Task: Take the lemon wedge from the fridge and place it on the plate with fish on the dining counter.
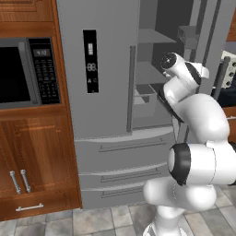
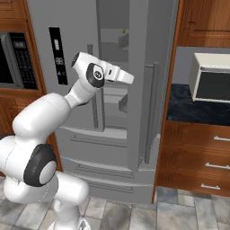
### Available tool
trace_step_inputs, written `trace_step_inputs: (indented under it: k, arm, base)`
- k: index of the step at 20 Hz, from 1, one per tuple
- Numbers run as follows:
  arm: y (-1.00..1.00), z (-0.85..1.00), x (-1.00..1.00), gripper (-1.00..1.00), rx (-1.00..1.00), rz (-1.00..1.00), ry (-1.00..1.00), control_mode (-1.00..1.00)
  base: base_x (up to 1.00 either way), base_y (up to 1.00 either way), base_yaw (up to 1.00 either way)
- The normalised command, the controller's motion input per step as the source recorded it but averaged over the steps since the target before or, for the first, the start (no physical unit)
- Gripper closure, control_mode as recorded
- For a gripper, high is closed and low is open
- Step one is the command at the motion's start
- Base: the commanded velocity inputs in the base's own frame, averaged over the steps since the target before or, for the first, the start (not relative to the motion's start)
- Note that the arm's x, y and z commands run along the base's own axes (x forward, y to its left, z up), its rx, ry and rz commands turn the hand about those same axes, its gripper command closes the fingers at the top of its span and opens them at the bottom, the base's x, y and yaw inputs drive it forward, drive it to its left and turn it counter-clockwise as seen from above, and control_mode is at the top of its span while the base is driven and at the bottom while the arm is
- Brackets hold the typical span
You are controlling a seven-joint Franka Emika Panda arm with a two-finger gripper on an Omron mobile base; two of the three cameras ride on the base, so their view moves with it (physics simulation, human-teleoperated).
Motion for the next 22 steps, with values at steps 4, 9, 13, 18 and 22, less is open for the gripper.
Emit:
trace_step_inputs:
  k: [4,9,13,18,22]
  arm:
    - [-1.0,-0.1,-0.51,-1.0,0.0,-0.14,-0.01,-1.0]
    - [-1.0,-0.04,-0.29,-1.0,0.0,-0.15,-0.02,-1.0]
    - [-0.52,0.03,-0.41,-1.0,0.02,-0.04,-0.11,-1.0]
    - [0.64,0.33,-0.69,-1.0,0.01,0.13,-0.14,-1.0]
    - [1.0,0.39,-0.48,-1.0,0.0,0.26,-0.08,-1.0]
  base:
    - [0.0,0.0,0.0]
    - [0.0,0.0,0.0]
    - [0.0,0.0,0.0]
    - [0.0,0.0,0.0]
    - [0.0,0.0,0.0]
